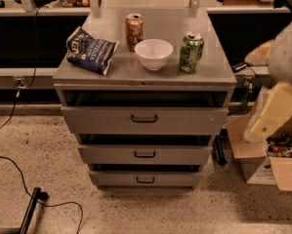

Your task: Open bottom drawer

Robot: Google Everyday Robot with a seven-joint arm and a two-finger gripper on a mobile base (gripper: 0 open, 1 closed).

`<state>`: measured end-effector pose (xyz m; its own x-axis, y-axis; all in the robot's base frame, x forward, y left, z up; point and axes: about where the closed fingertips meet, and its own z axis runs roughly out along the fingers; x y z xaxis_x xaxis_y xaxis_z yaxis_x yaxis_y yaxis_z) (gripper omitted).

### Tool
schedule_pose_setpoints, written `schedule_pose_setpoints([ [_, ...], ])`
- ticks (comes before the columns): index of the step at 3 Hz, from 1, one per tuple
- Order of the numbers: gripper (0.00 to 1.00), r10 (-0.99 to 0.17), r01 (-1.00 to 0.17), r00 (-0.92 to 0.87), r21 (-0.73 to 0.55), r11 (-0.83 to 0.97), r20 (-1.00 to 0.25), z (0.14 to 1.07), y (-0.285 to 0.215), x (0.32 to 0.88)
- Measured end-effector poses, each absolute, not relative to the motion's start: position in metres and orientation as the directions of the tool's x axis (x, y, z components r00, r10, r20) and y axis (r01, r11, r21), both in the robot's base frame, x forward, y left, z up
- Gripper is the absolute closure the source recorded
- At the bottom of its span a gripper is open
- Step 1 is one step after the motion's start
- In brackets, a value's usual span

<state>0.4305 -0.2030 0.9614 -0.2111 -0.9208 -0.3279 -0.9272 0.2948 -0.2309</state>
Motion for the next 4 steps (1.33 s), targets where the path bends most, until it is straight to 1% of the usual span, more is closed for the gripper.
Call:
schedule_pose_setpoints([
  [1, 0.00, -0.882, -0.925, -0.216, -0.200, 0.322, -0.420, 0.908, -0.194, 0.407],
  [2, 0.00, -0.869, -0.909, -0.257, -0.198, 0.366, -0.424, 0.881, -0.204, 0.402],
  [3, 0.00, -0.878, -0.939, -0.219, -0.152, 0.307, -0.425, 0.880, -0.192, 0.404],
  [4, 0.00, -0.863, -0.965, -0.171, -0.095, 0.244, -0.476, 0.844, -0.170, 0.389],
])
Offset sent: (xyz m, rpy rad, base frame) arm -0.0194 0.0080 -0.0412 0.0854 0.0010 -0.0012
